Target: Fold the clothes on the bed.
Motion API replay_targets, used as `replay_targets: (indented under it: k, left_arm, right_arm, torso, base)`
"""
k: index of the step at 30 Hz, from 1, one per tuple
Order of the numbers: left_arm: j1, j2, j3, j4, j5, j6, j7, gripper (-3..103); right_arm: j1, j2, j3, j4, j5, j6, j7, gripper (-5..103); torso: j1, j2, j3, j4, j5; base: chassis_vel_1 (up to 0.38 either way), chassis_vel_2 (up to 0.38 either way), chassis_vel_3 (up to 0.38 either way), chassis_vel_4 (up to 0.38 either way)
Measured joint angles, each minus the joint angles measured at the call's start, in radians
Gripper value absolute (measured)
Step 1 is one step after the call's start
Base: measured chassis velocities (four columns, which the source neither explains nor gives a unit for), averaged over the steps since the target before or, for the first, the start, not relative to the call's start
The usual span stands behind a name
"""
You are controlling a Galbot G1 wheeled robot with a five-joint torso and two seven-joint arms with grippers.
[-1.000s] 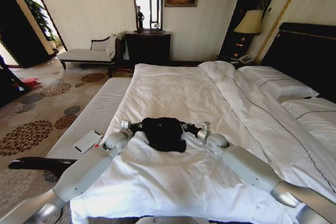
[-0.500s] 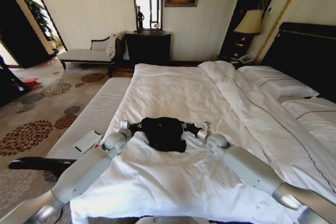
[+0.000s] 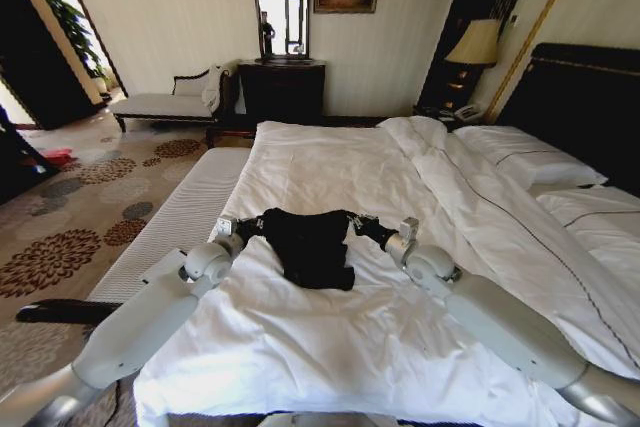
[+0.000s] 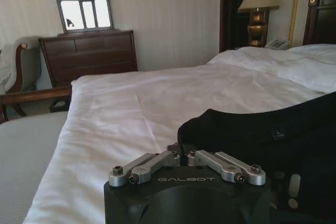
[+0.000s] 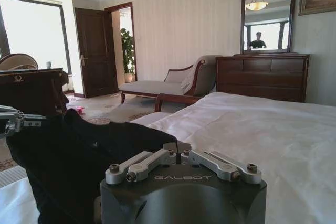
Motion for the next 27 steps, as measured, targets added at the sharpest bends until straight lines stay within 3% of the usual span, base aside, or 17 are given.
replay_targets:
  k: [11, 14, 19, 22, 25, 27]
  left_arm:
    - [-0.053, 0.111, -0.061, -0.161, -0.046, -0.004, -0.016, 1]
    - [-0.052, 0.152, -0.109, -0.237, -0.114, 0.011, -0.028, 1]
    - [-0.061, 0.208, -0.144, -0.32, -0.159, 0.016, -0.029, 1]
    - [-0.103, 0.26, -0.171, -0.389, -0.262, 0.016, -0.034, 1]
    - [-0.126, 0.274, -0.175, -0.397, -0.284, 0.015, -0.035, 1]
    - [-0.213, 0.319, -0.195, -0.423, -0.353, 0.011, -0.037, 1]
  right_arm:
    - [-0.089, -0.139, 0.208, 0.145, -0.017, -0.003, 0.001, 0]
    - [-0.108, -0.178, 0.266, 0.196, -0.052, -0.002, 0.003, 0]
    - [-0.118, -0.222, 0.333, 0.244, -0.058, -0.001, 0.006, 0]
    - [-0.116, -0.272, 0.417, 0.293, -0.011, -0.009, 0.011, 0]
    - [-0.117, -0.283, 0.444, 0.302, -0.001, -0.01, 0.015, 0]
    - [-0.133, -0.32, 0.553, 0.337, 0.05, -0.031, 0.037, 0]
  torso:
    - [0.0, 0.0, 0.0, -0.0004, 0.0]
    - [0.0, 0.0, 0.0, 0.0001, -0.0004]
    - [0.0, 0.0, 0.0, 0.0, -0.0003]
    - [0.0, 0.0, 0.0, 0.0001, -0.0004]
    - [0.0, 0.0, 0.0, 0.0, -0.0003]
    - [0.0, 0.0, 0.0, -0.0002, -0.0003]
  base:
    - [0.0, 0.0, 0.0, 0.0]
    - [0.0, 0.0, 0.0, 0.0]
    - [0.0, 0.0, 0.0, 0.0]
    - [0.0, 0.0, 0.0, 0.0]
    - [0.0, 0.0, 0.0, 0.0]
    - [0.0, 0.0, 0.0, 0.0]
